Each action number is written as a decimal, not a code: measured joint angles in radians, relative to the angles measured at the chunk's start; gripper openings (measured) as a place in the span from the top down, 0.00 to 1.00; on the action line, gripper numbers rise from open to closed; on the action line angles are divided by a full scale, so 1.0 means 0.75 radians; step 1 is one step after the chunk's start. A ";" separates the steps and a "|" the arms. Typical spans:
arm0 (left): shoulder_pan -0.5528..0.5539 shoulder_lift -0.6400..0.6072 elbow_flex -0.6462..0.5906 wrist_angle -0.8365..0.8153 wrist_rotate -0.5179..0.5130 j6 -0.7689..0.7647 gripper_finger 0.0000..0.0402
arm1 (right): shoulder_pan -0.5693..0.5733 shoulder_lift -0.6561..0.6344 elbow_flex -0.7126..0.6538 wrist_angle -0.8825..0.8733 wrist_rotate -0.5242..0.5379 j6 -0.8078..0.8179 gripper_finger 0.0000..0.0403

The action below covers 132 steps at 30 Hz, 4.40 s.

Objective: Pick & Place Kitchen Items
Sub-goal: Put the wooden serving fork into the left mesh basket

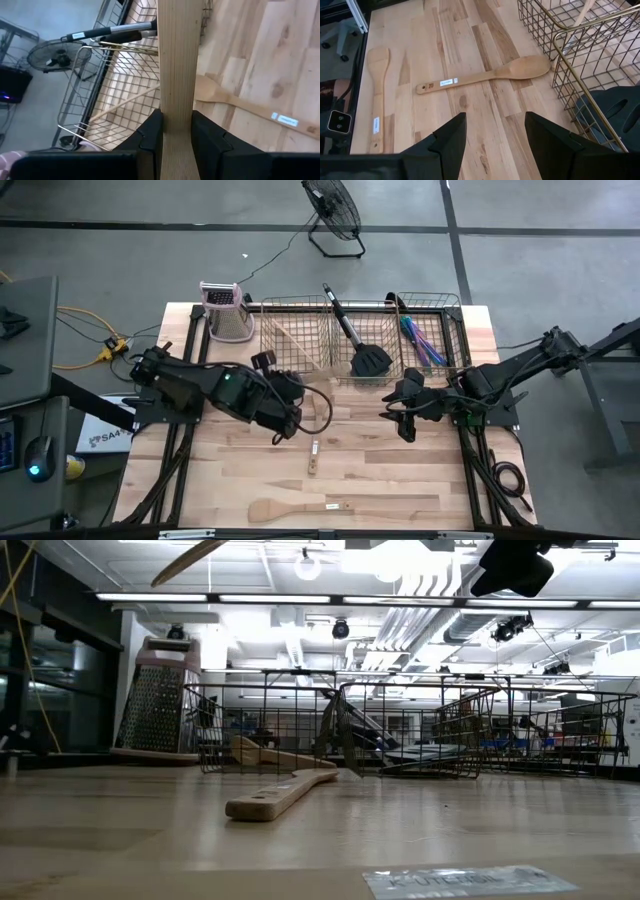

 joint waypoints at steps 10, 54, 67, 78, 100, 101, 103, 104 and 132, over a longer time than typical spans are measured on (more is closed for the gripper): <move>0.176 0.000 0.000 -0.032 0.018 0.101 0.82 | 0.000 0.000 0.000 0.000 0.000 0.003 0.52; 0.801 0.001 -0.387 0.394 0.113 2.365 0.82 | 0.000 0.000 0.000 0.000 0.005 -0.040 0.52; 0.846 0.001 -0.516 0.488 0.015 2.515 0.82 | 0.000 0.000 0.000 0.000 0.005 -0.046 0.52; 0.949 0.001 -0.544 0.634 0.090 2.470 0.82 | 0.000 0.016 0.000 0.000 0.005 -0.062 0.52; 0.973 0.001 -0.740 0.821 0.334 2.439 0.82 | 0.000 0.049 0.000 0.005 0.039 -0.076 0.52; 0.973 0.001 -0.748 0.831 0.353 2.437 0.82 | 0.000 0.049 0.000 0.005 0.039 -0.074 0.52; 0.972 0.001 -0.769 0.855 0.380 2.437 0.82 | 0.000 0.049 0.000 0.011 0.038 -0.066 0.52; 0.972 0.001 -0.779 0.867 0.387 2.438 0.82 | 0.000 0.049 0.000 0.019 0.037 -0.065 0.52; 1.014 0.065 -0.803 0.966 0.367 2.468 0.82 | 0.000 0.048 0.000 0.051 0.071 -0.077 0.52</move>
